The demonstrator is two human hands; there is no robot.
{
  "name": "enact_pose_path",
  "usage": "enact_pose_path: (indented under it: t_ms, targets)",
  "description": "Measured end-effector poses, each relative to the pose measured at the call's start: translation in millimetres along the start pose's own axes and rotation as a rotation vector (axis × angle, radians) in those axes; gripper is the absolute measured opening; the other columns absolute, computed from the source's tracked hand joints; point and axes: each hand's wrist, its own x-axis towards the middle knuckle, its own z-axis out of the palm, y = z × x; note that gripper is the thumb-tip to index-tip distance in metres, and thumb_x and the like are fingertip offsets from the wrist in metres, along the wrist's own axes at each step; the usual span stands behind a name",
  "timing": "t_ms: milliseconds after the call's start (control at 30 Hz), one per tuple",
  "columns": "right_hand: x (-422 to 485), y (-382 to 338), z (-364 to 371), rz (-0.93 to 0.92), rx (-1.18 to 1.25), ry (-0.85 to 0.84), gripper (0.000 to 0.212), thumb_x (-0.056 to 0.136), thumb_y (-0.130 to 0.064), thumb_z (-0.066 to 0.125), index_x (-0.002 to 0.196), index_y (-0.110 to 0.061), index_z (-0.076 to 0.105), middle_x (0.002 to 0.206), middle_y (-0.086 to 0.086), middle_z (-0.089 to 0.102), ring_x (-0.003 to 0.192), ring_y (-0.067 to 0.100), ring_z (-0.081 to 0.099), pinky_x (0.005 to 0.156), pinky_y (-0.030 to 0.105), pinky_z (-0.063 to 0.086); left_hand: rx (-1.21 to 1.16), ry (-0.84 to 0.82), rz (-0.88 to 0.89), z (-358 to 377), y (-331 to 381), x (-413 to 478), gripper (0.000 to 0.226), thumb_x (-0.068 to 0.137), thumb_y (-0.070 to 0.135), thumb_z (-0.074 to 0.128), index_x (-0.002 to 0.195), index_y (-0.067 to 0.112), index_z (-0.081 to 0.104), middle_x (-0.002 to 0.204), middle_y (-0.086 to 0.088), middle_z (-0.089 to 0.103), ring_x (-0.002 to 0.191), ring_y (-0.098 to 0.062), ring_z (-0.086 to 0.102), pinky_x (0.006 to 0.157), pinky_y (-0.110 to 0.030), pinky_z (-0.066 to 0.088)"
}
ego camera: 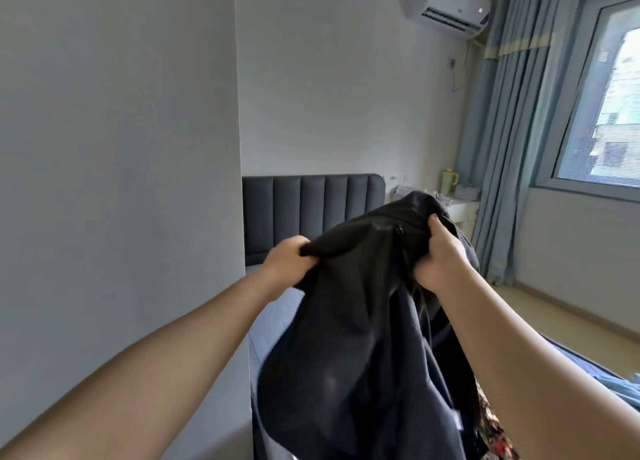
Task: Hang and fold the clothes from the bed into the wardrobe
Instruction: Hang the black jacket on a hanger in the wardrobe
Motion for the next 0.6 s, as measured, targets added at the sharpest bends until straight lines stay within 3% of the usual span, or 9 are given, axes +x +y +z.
enact_pose_path:
  t_ms: [67, 133, 267, 367, 500, 600]
  targets:
    - [0, -2, -8, -0.011, -0.049, 0.024, 0.04, 0.095, -0.038, 0.049, 0.124, -0.01, 0.056, 0.117, 0.007, 0.064, 0.094, 0.023, 0.064, 0.059, 0.032, 0.05, -0.078, 0.146, -0.03, -3, 8, 10, 0.007, 0.091, 0.015, 0.051, 0.087, 0.015, 0.057, 0.093, -0.011, 0.06, 0.092, -0.031, 0.058, 0.079, -0.041, 0.049]
    - [0, -4, -18, -0.026, -0.119, 0.079, 0.032, 0.095, -0.033, 0.052, 0.117, -0.011, 0.058, 0.111, 0.007, 0.064, 0.088, 0.022, 0.063, 0.062, 0.032, 0.049, -0.132, 0.246, -0.03, -5, 18, 15, 0.012, 0.093, 0.016, 0.05, 0.099, 0.015, 0.061, 0.099, -0.009, 0.061, 0.094, -0.027, 0.057, 0.077, -0.036, 0.046]
    - [8, -10, -48, -0.036, -0.222, 0.297, 0.025, 0.087, -0.032, 0.064, 0.103, -0.013, 0.063, 0.114, 0.008, 0.065, 0.095, 0.024, 0.062, 0.085, 0.037, 0.051, -0.097, 0.402, -0.007, -20, 28, 24, 0.022, 0.095, 0.017, 0.049, 0.112, 0.012, 0.061, 0.101, -0.001, 0.057, 0.095, -0.019, 0.052, 0.078, -0.027, 0.037]
    - [8, -9, -60, -0.073, -0.307, 0.354, 0.033, 0.089, -0.029, 0.063, 0.113, -0.007, 0.06, 0.114, 0.008, 0.063, 0.101, 0.026, 0.06, 0.093, 0.038, 0.049, -0.187, 0.455, -0.068, -33, 32, 32, 0.023, 0.095, 0.018, 0.048, 0.113, 0.012, 0.061, 0.104, -0.006, 0.06, 0.098, -0.025, 0.054, 0.08, -0.03, 0.041]
    - [-2, 0, -52, -0.034, -0.634, 0.168, 0.032, 0.09, -0.028, 0.061, 0.114, -0.007, 0.058, 0.089, 0.004, 0.061, 0.086, 0.022, 0.057, 0.075, 0.032, 0.046, -0.441, 0.396, -0.178, -27, 45, 39, 0.018, 0.094, 0.012, 0.046, 0.1, 0.009, 0.063, 0.088, -0.007, 0.058, 0.085, -0.023, 0.052, 0.074, -0.031, 0.043]
    - [-15, 5, -41, 0.107, -1.121, -0.001, 0.03, 0.089, -0.036, 0.06, 0.109, -0.013, 0.056, 0.098, 0.005, 0.062, 0.088, 0.023, 0.057, 0.077, 0.032, 0.041, -0.713, 0.377, -0.439, -24, 45, 49, 0.017, 0.091, 0.0, 0.044, 0.08, 0.006, 0.056, 0.087, -0.008, 0.053, 0.078, -0.02, 0.05, 0.065, -0.029, 0.044]
